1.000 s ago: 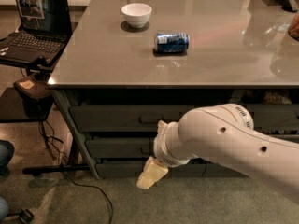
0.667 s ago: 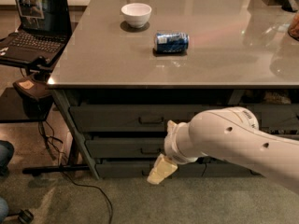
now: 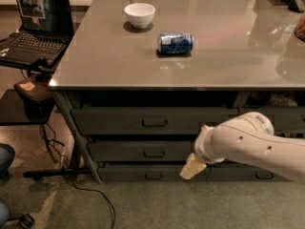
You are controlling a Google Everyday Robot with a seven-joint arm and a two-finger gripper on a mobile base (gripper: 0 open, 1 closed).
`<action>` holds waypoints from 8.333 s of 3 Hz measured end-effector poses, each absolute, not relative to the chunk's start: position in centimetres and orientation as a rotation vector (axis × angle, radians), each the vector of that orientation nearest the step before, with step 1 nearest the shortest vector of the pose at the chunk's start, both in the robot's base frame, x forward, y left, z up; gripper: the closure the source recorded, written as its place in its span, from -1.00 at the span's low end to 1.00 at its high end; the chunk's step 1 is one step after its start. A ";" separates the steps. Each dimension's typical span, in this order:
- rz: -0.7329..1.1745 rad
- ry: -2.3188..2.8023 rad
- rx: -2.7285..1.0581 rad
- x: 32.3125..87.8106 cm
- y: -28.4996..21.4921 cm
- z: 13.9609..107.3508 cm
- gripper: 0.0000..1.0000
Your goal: Open bottom drawer
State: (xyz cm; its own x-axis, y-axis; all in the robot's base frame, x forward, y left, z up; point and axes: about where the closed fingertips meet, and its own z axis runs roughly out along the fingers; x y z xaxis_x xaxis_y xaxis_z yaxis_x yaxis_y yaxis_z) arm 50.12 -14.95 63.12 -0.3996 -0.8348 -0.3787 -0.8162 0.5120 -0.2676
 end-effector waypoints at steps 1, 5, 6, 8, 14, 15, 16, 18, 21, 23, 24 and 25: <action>-0.136 2.334 -1.288 50.7 -18.4 63.3 -1.00; 0.711 2.244 -1.115 50.0 -12.5 57.7 -1.00; 0.714 2.244 -1.111 50.0 -12.6 57.6 -1.00; 0.814 2.260 -1.277 47.3 -12.8 57.7 -1.00; 0.143 2.230 -1.592 49.9 -20.4 50.3 -1.00; 0.122 2.244 -1.553 50.4 -21.2 50.1 -1.00; 0.123 2.244 -1.554 50.3 -21.2 50.0 -1.00; 0.225 2.382 -1.403 45.4 -23.3 38.0 -1.00; 0.309 2.441 -1.283 44.3 -23.3 23.2 -1.00; 0.294 2.122 -1.483 52.0 -14.3 22.0 -1.00; 0.300 2.082 -1.493 52.7 -12.9 22.7 -1.00; 0.297 2.077 -1.506 53.6 -13.2 21.5 -1.00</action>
Offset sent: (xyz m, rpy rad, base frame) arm -0.0090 -0.0198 -0.0633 0.0876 0.1084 -0.0154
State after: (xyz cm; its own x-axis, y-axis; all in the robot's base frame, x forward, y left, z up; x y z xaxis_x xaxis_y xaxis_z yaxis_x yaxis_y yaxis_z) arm 53.58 -13.19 21.48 -0.2195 -0.8053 -0.5507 -0.9275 0.3474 -0.1383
